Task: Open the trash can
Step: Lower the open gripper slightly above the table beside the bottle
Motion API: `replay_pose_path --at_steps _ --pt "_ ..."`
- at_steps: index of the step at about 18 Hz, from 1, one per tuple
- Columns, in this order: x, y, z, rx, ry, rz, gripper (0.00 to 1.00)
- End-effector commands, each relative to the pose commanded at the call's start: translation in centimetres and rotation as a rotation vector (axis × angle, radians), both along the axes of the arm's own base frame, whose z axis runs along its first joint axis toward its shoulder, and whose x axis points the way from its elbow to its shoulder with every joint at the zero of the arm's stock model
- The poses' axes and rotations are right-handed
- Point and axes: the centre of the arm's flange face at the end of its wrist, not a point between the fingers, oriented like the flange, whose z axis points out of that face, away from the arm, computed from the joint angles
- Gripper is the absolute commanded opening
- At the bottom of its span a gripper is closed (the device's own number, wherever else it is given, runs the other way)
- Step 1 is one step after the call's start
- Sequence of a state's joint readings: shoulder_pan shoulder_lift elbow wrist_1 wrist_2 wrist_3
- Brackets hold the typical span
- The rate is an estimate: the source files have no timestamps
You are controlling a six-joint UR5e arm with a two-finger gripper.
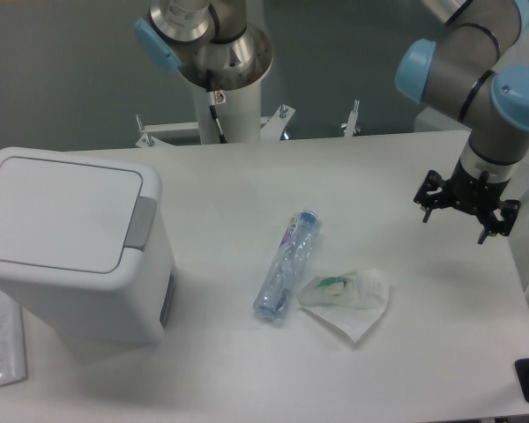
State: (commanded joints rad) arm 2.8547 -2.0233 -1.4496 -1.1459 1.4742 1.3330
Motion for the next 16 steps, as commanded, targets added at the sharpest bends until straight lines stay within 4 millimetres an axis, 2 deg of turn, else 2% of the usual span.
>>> replay_pose_path --at_steps 5,7,11,13,16 --pt "0.1 0.2 0.3 0.011 0.005 -0.008 1.00" --pt "1.3 2.3 -0.2 0.017 0.014 -0.041 1.00" --pt "1.8 3.0 -0.1 0.036 0.022 0.053 1.00" --pt "2.5 5.2 1.2 0.073 0.035 0.111 1.00" --pt "3.2 7.7 3.3 0.213 0.029 0.288 1.00"
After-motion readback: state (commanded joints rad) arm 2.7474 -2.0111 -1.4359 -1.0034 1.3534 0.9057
